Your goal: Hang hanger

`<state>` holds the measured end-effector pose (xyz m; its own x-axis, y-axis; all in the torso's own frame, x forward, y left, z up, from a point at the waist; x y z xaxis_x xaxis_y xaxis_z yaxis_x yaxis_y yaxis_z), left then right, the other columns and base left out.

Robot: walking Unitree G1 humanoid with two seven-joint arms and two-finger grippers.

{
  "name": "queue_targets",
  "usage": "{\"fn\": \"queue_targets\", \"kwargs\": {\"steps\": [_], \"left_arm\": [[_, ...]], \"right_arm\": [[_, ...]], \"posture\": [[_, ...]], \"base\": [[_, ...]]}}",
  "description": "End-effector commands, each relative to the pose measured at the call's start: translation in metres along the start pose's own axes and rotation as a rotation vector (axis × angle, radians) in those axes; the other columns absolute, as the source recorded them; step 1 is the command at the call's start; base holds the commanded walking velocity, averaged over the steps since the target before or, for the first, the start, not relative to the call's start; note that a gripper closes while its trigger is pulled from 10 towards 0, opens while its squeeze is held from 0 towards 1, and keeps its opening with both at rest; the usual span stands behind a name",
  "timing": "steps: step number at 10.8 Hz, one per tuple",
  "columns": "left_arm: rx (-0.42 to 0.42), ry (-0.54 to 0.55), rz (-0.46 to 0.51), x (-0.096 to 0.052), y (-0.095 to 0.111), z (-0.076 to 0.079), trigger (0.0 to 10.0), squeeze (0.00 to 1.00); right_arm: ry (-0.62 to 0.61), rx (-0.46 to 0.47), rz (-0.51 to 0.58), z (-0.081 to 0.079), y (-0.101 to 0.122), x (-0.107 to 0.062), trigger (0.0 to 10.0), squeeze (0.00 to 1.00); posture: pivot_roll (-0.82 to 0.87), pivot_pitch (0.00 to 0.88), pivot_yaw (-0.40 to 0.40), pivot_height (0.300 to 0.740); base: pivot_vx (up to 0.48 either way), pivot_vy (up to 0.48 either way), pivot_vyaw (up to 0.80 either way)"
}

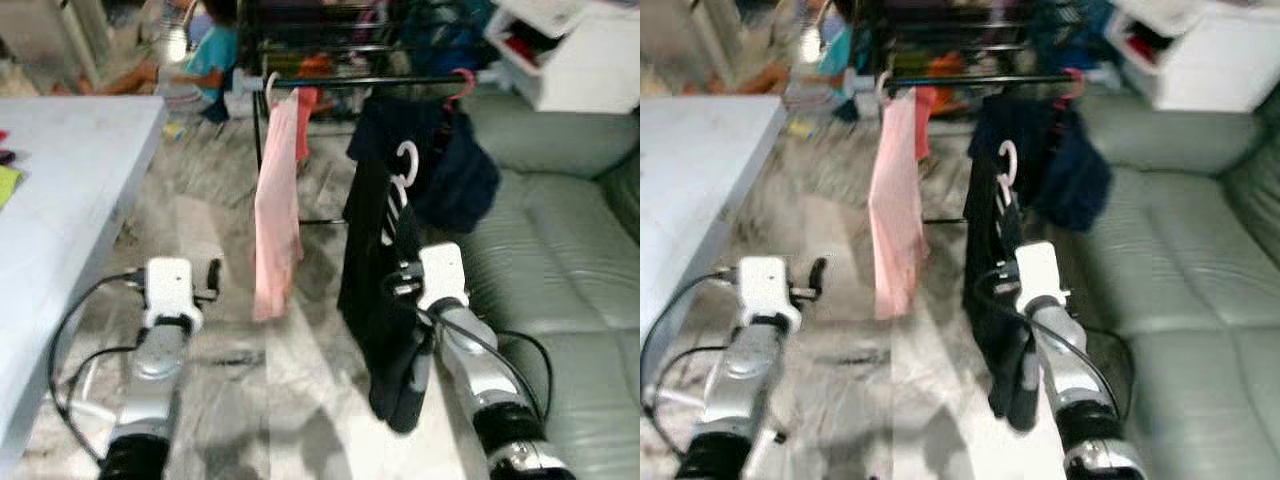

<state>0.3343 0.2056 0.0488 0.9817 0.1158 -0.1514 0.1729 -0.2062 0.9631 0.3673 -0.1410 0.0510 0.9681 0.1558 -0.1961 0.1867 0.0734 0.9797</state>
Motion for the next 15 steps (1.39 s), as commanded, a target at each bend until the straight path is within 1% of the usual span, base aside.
{"fn": "queue_targets", "kwargs": {"steps": [1,2,3,4,5,7,8,9,10,12,13,14,15], "left_arm": [[-0.009,-0.025,0.035,0.005,0.014,0.009,10.0,0.00],[-0.012,-0.029,0.036,0.006,0.015,0.011,10.0,0.00],[0.003,-0.037,0.064,0.005,0.021,0.012,10.0,0.00],[0.008,-0.046,0.066,0.005,0.022,0.013,10.0,0.00],[-0.007,-0.044,0.051,0.005,0.019,0.012,10.0,0.00],[-0.016,-0.047,0.036,0.005,0.017,0.012,10.0,0.00],[-0.022,-0.048,0.029,0.005,0.016,0.012,10.0,0.00],[-0.038,-0.057,0.028,0.004,0.016,0.014,10.0,0.00],[-0.048,-0.058,0.023,0.004,0.015,0.015,10.0,0.00],[-0.038,-0.061,0.028,0.004,0.017,0.014,10.0,0.00],[-0.020,-0.067,0.041,0.004,0.019,0.014,10.0,0.00],[-0.009,-0.095,0.065,0.003,0.024,0.020,10.0,0.00],[-0.012,-0.108,0.088,0.003,0.029,0.024,10.0,0.00]], "right_arm": [[-0.024,0.005,0.073,0.011,0.016,0.000,10.0,0.00],[-0.026,0.010,0.074,0.011,0.016,0.000,10.0,0.00],[-0.019,0.000,0.095,0.009,0.020,0.000,10.0,0.00],[-0.028,0.003,0.105,0.011,0.023,0.001,10.0,0.00],[-0.029,0.002,0.105,0.013,0.024,0.002,10.0,0.00],[-0.018,-0.020,0.122,0.013,0.029,0.004,10.0,0.00],[-0.009,-0.032,0.139,0.011,0.034,0.005,10.0,0.00],[0.010,-0.020,0.147,0.007,0.038,0.007,10.0,0.00],[0.018,-0.022,0.142,0.003,0.038,0.009,10.0,0.00],[0.041,-0.034,0.145,-0.005,0.036,0.009,10.0,0.00],[0.052,-0.039,0.147,-0.008,0.036,0.009,10.0,0.00],[0.050,-0.039,0.144,-0.009,0.035,0.009,10.0,0.00],[0.037,-0.045,0.137,-0.008,0.034,0.010,10.0,0.00]], "posture": [[0.03,0.000,0.007,0.740],[0.03,0.000,0.009,0.740],[0.03,0.000,0.013,0.740],[0.03,0.000,0.014,0.740],[0.04,0.000,0.015,0.740],[0.04,0.000,0.016,0.740],[0.04,0.000,0.015,0.740],[0.04,0.000,0.015,0.740],[0.05,0.000,0.015,0.740],[0.05,0.000,0.014,0.740],[0.05,0.000,0.017,0.740],[0.05,0.000,0.020,0.740],[0.05,0.000,0.020,0.740]], "base": [[0.450,0.000,0.00],[0.450,0.000,0.00],[0.450,0.000,0.00],[0.450,0.000,0.00],[0.439,0.000,0.00],[0.386,0.283,0.00],[0.352,0.326,0.00],[0.334,0.345,0.00],[0.000,0.476,0.00],[0.000,0.480,0.00],[0.000,0.476,0.00],[0.345,0.334,0.00],[0.458,0.000,0.00]]}}
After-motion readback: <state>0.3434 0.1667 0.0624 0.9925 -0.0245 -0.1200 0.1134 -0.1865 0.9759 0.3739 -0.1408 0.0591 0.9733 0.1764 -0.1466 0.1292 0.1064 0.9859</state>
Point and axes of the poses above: a point about 5 cm out from each wrist's last joint towards the gripper, its own x axis pointing out of the wrist towards the gripper, its own y axis along the axis of the wrist's last joint, z = x × y, the point moved 6 cm from there along x, pointing out of the wrist towards the gripper, and after that the axes turned 6 degrees about x, right-handed, at the moved point
